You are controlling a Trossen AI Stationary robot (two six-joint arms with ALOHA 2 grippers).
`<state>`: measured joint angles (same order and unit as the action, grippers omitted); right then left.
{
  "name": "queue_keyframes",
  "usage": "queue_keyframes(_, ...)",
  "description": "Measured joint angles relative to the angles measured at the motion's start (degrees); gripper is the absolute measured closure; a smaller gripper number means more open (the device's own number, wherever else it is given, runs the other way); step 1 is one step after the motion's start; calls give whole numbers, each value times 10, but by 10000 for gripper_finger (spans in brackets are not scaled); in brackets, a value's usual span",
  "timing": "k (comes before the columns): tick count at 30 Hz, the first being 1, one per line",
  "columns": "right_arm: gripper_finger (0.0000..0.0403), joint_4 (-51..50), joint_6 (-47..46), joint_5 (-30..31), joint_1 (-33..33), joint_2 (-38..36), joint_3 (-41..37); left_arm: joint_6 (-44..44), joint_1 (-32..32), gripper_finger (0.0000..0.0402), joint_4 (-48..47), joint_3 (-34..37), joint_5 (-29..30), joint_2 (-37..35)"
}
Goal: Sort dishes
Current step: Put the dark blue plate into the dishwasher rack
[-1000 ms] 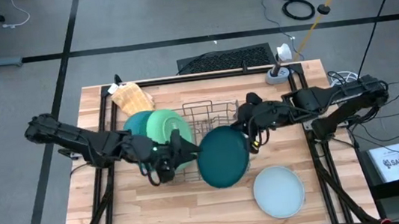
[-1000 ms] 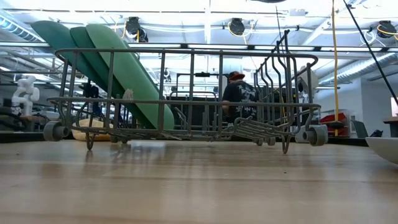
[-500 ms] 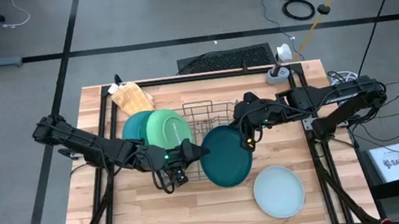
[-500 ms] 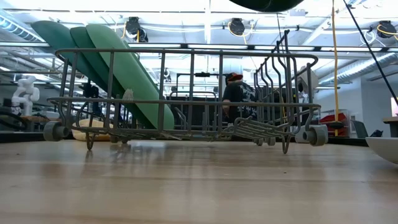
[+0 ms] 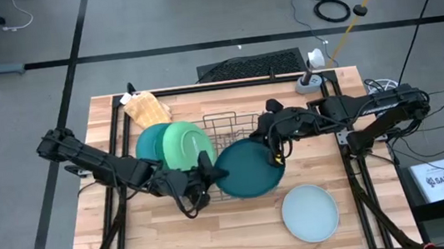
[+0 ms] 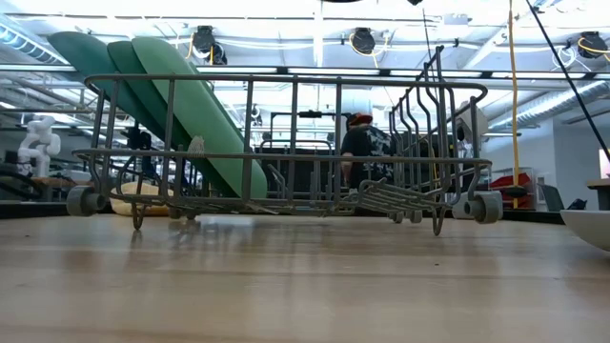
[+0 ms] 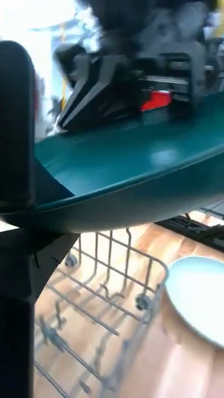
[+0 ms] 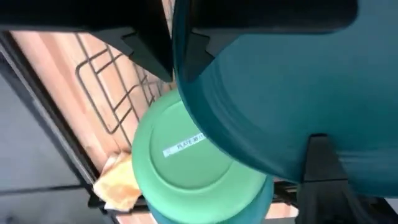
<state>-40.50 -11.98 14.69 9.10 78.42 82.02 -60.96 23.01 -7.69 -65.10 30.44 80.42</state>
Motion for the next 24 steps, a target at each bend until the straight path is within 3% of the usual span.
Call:
queue_keyframes(4,333,16,31,43,2,-7,0,72,7,377,-7,0,13,-1)
queue_keyframes(13,234,147,183,243,8,-57,0,203,10,377,-34,-2,-21,-3)
queue_keyframes(20,229,255,326,360,44,-104,0,365,4,377,-41,-2,-72,-3)
queue_keyframes(24,241,259,356,381,69,-123,0,483,-5,377,-45,-2,-77,-3)
